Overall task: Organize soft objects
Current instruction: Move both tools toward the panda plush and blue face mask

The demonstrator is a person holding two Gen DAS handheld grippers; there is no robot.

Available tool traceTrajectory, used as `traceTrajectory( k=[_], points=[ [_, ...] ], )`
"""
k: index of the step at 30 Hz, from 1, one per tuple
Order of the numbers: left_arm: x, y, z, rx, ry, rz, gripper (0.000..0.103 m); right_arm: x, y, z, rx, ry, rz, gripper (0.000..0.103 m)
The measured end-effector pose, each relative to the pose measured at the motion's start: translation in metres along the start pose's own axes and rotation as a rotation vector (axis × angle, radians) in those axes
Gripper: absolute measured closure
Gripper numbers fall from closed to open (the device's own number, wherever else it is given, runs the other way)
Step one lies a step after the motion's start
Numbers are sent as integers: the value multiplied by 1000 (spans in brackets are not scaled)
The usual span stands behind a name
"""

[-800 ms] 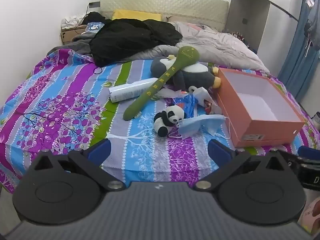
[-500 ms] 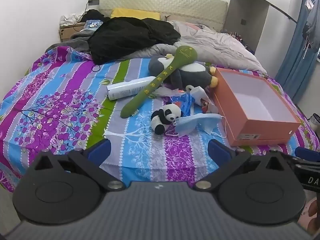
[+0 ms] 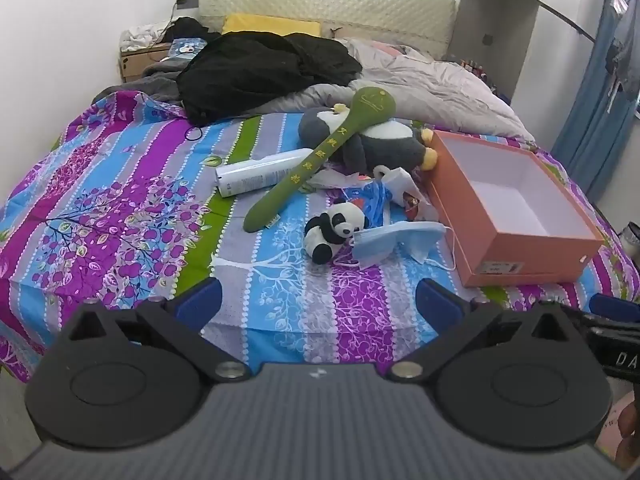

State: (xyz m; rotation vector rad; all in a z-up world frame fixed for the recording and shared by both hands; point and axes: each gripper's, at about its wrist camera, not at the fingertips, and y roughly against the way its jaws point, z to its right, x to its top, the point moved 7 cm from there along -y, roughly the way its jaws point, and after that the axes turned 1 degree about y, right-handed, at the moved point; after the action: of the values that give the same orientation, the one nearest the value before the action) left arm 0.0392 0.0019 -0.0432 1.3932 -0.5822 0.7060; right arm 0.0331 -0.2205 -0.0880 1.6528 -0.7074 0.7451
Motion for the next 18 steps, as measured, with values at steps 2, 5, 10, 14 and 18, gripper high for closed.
traceTrajectory(
  k=[2,5,10,14,18],
  points=[
    [-1,0,1,2,-7,5,0,0,1,0,18,-13,4,0],
    [-1,1,3,-10,-7,10,0,0,3,-1,16,-10,14,0],
    [-2,1,5,-9,-20,16,0,1,5,-4,23,8,24,0],
    [-3,1,6,-29,-9,12,0,-2,3,-2,20,-2,9,0],
    [-5,-4,9,-36,1,6,0,-4,5,0,14,-4,10,4]
  ],
)
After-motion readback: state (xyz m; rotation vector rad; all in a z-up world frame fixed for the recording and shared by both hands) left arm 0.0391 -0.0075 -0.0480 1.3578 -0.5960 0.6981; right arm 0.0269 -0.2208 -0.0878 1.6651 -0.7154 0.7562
